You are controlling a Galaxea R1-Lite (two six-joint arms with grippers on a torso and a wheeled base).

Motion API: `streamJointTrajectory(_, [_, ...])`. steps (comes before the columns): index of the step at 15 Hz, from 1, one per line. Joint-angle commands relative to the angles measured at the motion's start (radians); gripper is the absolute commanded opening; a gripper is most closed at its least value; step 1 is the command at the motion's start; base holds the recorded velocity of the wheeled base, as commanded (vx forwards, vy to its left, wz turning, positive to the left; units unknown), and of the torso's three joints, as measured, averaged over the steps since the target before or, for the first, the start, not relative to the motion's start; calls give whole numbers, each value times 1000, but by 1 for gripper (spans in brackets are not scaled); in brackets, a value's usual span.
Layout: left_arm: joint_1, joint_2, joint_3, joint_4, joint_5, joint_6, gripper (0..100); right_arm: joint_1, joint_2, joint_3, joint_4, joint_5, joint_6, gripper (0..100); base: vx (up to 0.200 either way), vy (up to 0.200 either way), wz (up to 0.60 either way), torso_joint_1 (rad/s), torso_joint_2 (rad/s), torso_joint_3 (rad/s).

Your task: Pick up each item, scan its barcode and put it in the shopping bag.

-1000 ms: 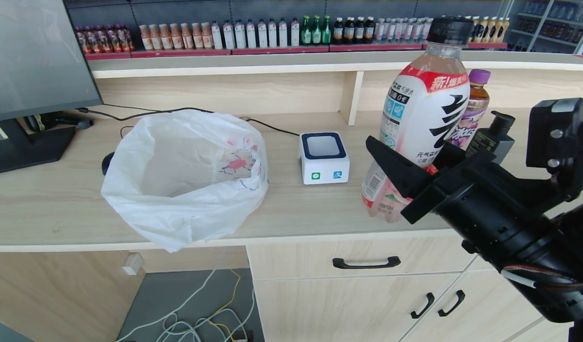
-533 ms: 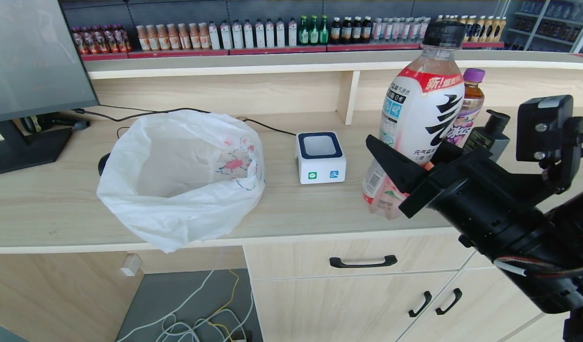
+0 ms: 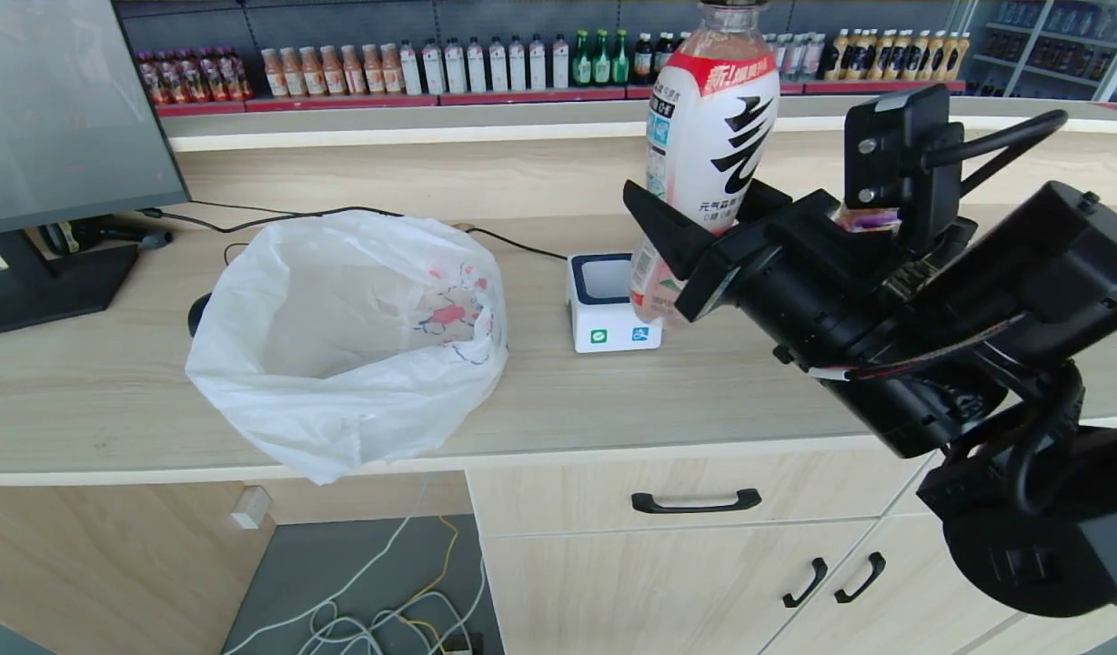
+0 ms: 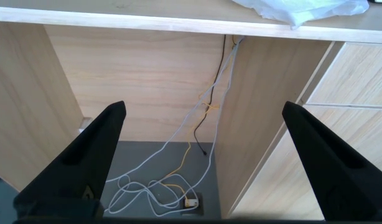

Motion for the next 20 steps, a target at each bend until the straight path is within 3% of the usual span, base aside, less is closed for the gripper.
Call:
streamJointTrajectory(1, [-1, 0, 0, 0, 0, 0, 100, -18, 88, -99, 23, 28, -21, 0, 0, 0, 0, 0, 0, 0])
streamJointTrajectory(6, [-1, 0, 0, 0, 0, -3, 100, -79, 201, -271, 49, 194, -80, 0, 0, 0, 0, 0, 0, 0])
streamJointTrajectory(9, [-1, 0, 0, 0, 2, -1, 100, -142, 238, -343, 104, 330, -199, 0, 0, 0, 0, 0, 0, 0])
streamJointTrajectory(14, [-1, 0, 0, 0, 0, -1, 100, -208, 359, -560, 109, 458, -282, 0, 0, 0, 0, 0, 0, 0])
streamJointTrajectory(20, [-1, 0, 0, 0, 0, -3, 100, -260, 430, -622, 111, 564, -412, 0, 0, 0, 0, 0, 0, 0])
